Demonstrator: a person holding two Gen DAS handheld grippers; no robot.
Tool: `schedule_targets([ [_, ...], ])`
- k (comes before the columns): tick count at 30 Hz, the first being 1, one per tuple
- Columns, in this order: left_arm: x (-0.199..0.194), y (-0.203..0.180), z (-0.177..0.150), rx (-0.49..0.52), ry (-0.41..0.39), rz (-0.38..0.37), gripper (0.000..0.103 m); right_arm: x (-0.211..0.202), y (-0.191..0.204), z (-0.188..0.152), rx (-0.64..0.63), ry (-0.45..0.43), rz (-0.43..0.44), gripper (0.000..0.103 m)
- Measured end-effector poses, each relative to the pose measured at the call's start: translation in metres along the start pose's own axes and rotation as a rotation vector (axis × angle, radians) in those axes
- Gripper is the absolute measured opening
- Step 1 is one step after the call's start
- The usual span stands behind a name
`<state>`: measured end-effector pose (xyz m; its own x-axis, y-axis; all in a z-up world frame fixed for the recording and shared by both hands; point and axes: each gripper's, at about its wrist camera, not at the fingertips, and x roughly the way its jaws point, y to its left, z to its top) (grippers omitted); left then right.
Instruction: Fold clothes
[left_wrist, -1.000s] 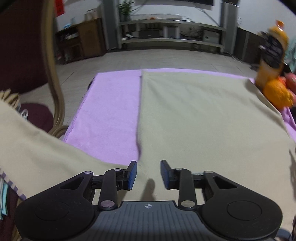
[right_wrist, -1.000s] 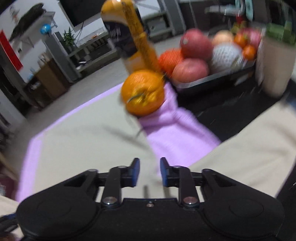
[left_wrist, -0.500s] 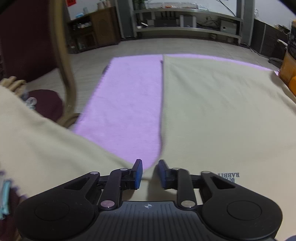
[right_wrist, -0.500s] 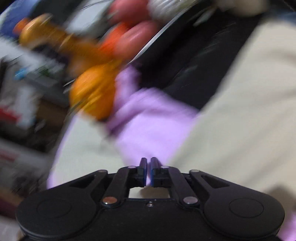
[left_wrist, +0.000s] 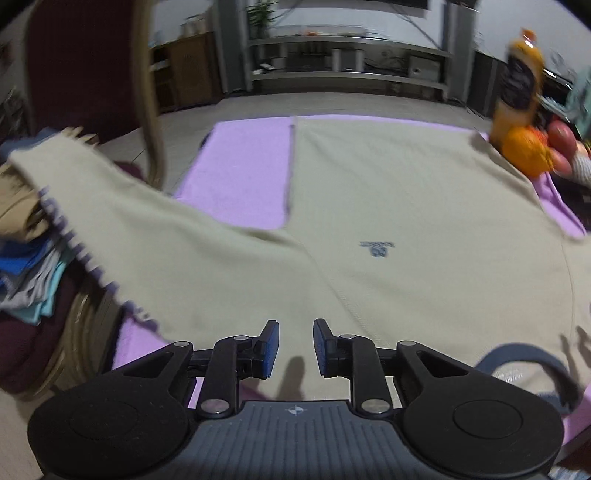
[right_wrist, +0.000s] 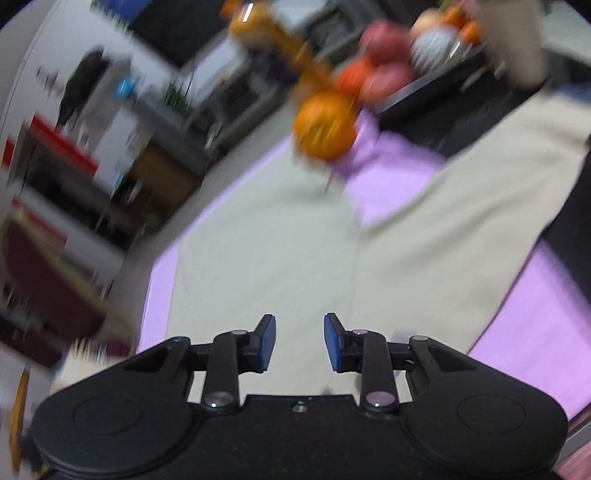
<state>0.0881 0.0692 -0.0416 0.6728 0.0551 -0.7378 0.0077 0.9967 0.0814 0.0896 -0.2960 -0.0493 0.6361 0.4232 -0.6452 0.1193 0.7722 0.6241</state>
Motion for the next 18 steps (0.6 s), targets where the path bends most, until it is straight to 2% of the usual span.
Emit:
schedule_targets([
  [2, 0.007, -0.017, -0.002, 0.055, -0.025, -0.003, 0.022, 0.022, 0.017, -0.018, -0.107, 0.069, -0.004, 0.028],
  [5, 0.021, -0.037, -0.004, 0.137, -0.046, 0.006, 0.023, 0.039, 0.045, -0.029, -0.345, 0.003, -0.117, 0.028],
  [7, 0.032, -0.046, -0.007, 0.189, -0.040, 0.006, 0.025, 0.050, 0.050, -0.036, -0.430, 0.016, -0.173, 0.028],
  [10, 0.029, -0.053, -0.021, 0.274, 0.026, 0.018, 0.024, 0.050, 0.055, -0.055, -0.556, 0.072, -0.249, 0.029],
  [12, 0.016, -0.051, -0.031, 0.315, 0.079, 0.005, 0.015, 0.042, 0.059, -0.073, -0.651, 0.118, -0.303, 0.029],
  [14, 0.000, -0.041, -0.046, 0.307, 0.122, -0.029, 0.015, 0.026, 0.056, -0.087, -0.643, 0.158, -0.306, 0.029],
  [17, -0.020, -0.029, -0.065, 0.266, 0.116, -0.045, 0.016, 0.004, 0.045, -0.099, -0.579, 0.166, -0.285, 0.029],
  [18, -0.024, -0.024, -0.065, 0.235, 0.109, -0.052, 0.019, -0.002, 0.044, -0.101, -0.559, 0.158, -0.277, 0.029],
])
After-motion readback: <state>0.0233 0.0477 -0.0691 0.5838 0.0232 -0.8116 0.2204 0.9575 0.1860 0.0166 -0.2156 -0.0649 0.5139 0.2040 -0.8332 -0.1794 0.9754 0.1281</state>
